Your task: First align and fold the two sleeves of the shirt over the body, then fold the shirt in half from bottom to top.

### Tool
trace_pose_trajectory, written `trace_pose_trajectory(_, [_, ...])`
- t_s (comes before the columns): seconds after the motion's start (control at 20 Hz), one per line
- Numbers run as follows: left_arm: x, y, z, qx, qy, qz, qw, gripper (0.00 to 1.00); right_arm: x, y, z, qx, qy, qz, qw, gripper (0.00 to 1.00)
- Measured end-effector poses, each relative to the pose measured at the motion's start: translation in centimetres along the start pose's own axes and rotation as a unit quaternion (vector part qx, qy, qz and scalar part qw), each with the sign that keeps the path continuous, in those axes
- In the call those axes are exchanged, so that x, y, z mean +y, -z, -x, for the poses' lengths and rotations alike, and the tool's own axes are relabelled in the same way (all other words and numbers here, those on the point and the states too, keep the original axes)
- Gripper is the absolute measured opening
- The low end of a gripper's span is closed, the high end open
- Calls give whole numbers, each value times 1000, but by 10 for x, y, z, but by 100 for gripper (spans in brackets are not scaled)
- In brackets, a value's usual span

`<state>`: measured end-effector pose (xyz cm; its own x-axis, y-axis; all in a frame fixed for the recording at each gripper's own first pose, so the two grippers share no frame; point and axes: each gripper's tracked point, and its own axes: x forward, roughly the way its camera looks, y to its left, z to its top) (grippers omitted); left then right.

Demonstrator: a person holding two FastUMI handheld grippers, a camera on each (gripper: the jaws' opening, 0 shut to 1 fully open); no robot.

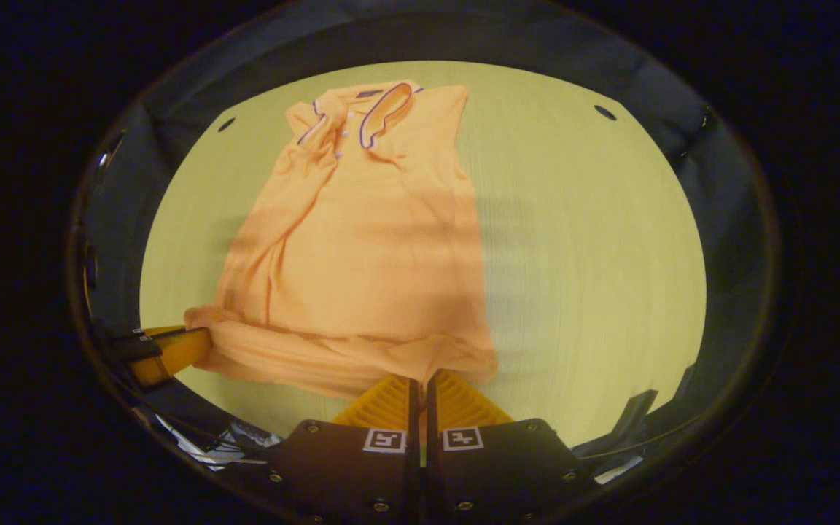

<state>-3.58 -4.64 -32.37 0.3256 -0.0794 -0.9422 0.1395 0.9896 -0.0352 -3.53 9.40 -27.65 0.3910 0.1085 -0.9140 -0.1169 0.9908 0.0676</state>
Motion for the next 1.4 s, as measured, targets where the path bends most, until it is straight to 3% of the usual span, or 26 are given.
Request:
trace_pose_trajectory(0.3, [-5,-109,21,-51,7,10,999,7,-8,-93,5,-58,3,-12,998,4])
trace_pose_trajectory(0.6, [-6,-248,52,-108,14,36,993,7,-15,-193,2,-115,-1,-35,993,4])
trace_pose_trajectory(0.65, [3,-242,64,-121,17,42,992,6,-18,-210,-1,-125,0,-38,991,4])
trace_pose_trajectory(0.75, [-5,-301,56,-144,21,49,988,7,-21,-242,-8,-144,-2,-47,988,4])
trace_pose_trajectory(0.9, [-7,-354,34,-172,14,36,984,6,-25,-287,-18,-170,-10,-63,983,4])
trace_pose_trajectory(1.2, [-6,-433,-7,-240,2,24,970,6,-29,-366,-43,-246,1,-69,967,4])
trace_pose_trajectory(1.4, [-4,-435,-6,-241,-8,5,971,6,-31,-384,-80,-253,7,-63,965,4])
